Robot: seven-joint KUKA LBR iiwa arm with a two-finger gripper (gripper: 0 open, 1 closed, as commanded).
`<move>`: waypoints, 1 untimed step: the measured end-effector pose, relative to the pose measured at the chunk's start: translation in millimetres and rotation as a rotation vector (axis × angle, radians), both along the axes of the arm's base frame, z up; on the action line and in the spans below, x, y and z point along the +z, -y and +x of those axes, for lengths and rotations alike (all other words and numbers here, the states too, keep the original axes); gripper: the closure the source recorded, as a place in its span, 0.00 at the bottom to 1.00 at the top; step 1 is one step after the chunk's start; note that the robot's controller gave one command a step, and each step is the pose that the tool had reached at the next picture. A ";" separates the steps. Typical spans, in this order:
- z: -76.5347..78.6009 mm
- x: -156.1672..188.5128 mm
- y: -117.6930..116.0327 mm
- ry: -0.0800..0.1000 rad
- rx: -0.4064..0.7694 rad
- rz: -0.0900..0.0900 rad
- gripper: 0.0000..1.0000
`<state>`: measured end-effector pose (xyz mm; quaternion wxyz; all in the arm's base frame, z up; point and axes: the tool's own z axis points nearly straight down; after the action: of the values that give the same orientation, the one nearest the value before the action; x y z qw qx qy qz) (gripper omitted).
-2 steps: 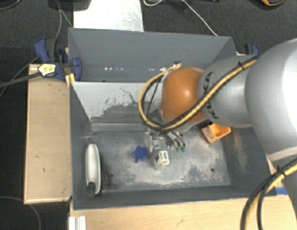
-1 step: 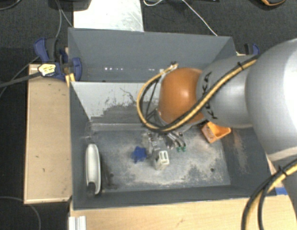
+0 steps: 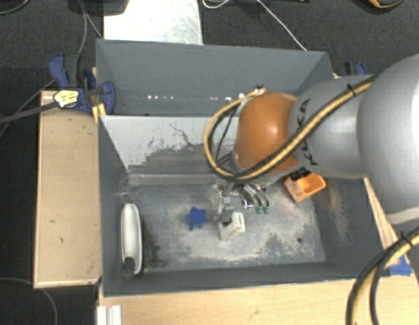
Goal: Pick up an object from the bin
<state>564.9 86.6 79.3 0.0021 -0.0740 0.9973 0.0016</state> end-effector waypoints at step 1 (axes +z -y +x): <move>-1.7 -8.7 -37.8 0.004 0.115 0.000 0.00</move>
Offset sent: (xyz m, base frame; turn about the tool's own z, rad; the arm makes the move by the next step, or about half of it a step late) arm 0.0000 0.0000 0.0000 0.0000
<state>563.2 124.3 70.6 0.0042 -0.1310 0.9914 0.0017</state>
